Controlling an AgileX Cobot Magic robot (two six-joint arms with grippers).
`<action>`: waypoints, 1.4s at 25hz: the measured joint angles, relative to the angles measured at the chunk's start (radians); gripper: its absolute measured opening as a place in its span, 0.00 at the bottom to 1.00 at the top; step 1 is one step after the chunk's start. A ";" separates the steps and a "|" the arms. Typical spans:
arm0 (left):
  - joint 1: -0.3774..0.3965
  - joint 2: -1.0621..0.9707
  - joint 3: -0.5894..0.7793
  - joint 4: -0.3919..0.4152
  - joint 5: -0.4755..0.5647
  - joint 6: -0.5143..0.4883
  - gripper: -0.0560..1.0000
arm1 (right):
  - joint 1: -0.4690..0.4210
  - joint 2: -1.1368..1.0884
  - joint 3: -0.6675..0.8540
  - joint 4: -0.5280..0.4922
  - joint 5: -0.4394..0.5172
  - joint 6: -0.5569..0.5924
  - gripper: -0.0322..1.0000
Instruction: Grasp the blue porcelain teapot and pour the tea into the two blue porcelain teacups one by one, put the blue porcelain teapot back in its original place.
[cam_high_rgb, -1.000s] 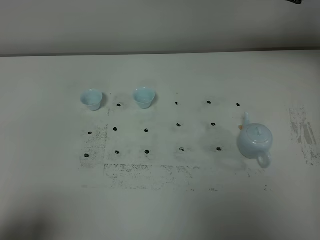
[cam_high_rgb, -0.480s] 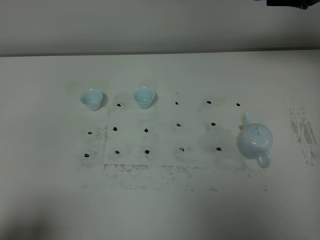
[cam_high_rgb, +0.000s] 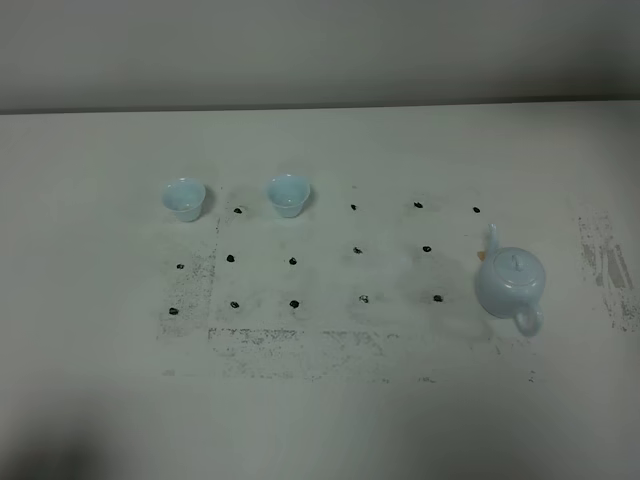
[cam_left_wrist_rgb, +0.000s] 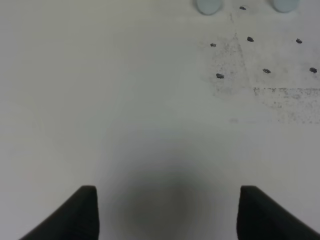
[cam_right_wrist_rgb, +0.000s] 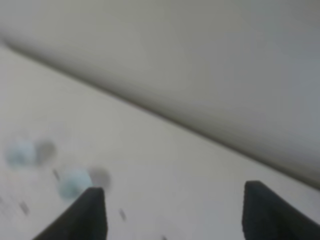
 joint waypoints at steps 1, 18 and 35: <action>0.000 0.000 0.000 0.000 0.000 0.000 0.62 | 0.032 -0.004 0.000 -0.095 0.020 0.034 0.61; 0.000 0.000 0.000 0.000 0.000 0.000 0.62 | 0.148 0.003 0.402 -0.505 0.042 0.436 0.61; 0.000 0.000 0.000 0.000 0.000 0.000 0.62 | 0.186 -0.417 1.004 -0.582 0.011 0.594 0.61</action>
